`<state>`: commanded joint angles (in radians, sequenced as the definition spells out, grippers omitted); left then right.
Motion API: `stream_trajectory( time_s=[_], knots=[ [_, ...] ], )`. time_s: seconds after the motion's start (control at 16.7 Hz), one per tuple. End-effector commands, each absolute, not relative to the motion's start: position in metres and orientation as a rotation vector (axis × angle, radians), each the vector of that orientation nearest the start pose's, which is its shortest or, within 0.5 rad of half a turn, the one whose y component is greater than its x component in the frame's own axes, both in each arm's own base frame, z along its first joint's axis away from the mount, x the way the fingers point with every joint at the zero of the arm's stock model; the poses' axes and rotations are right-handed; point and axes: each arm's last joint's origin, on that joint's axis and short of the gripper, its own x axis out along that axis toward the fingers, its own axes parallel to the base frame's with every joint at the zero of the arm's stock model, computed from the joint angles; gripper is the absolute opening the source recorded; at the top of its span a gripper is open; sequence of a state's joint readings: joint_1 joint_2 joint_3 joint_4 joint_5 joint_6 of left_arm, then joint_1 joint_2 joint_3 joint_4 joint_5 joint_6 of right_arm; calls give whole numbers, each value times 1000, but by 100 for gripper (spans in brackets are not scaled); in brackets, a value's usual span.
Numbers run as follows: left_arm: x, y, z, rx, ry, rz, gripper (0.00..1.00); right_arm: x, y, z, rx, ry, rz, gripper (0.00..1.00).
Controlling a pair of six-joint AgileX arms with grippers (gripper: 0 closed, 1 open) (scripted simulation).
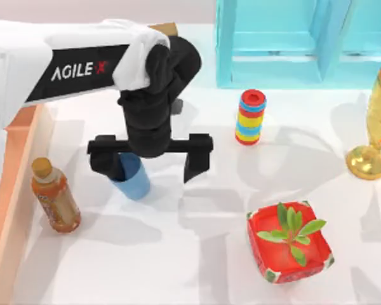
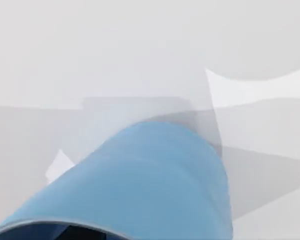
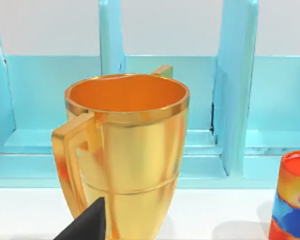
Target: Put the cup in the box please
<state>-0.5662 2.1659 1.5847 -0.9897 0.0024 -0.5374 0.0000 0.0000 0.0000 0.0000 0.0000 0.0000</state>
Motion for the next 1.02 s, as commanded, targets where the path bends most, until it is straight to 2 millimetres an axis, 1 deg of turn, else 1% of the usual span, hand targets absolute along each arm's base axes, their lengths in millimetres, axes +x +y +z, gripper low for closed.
stream_trajectory(
  time_s=[0.72,0.78,1.02],
  knots=[
    [349,-217,135,16,1571,-15,2,106,-1,160,0,0,0,100],
    [349,-217,135,16,1571,-15,0,106,-1,160,0,0,0,100],
    [349,-217,135,16,1571,-15,0,106,-1,160,0,0,0,100]
  ],
)
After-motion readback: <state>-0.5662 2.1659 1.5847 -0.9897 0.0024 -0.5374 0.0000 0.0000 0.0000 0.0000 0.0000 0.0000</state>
